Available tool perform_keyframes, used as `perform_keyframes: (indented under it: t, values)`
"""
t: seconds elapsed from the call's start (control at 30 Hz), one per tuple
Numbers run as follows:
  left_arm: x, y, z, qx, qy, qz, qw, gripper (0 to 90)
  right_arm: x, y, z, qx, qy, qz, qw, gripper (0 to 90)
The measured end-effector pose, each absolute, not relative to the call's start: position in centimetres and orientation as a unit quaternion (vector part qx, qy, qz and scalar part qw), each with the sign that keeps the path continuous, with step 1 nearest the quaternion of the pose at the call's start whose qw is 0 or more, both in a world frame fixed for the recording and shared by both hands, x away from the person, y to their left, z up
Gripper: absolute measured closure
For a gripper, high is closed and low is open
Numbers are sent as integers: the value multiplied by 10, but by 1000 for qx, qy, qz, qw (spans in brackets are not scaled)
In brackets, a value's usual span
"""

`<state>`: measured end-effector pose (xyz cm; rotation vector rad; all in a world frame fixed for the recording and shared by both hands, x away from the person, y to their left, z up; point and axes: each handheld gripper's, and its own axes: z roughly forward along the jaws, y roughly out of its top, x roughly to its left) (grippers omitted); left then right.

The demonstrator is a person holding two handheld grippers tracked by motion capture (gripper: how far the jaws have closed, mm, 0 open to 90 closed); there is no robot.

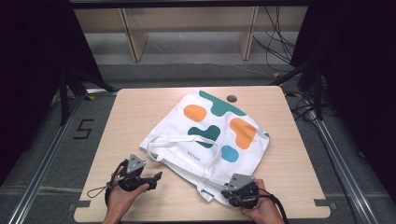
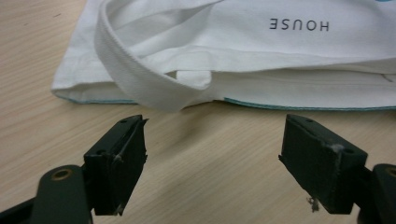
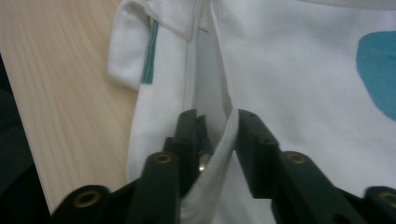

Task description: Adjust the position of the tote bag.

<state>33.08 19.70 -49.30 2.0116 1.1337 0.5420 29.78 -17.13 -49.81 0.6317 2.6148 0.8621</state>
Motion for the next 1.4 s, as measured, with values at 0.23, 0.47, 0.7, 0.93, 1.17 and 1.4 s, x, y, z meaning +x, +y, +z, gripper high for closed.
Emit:
perform_keyframes:
  t: [0.23,0.47,0.7,0.93,1.17,1.4]
  values:
    - [334,214,-493,792,450,227,343,229,297,-202,-492,214,916,289,179,865]
    - [335,214,-497,796,452,226,333,233,301,-237,-486,259,899,291,200,863]
    - [333,199,-503,825,422,212,310,244,308,-266,-484,288,887,291,215,855]
    - [332,187,-507,834,408,207,309,241,314,-278,-483,301,881,290,224,850]
    - [337,173,-508,844,390,210,303,264,317,-280,-485,305,879,291,223,822]
    - [342,157,-507,853,357,238,298,325,317,-279,-487,322,875,286,219,754]
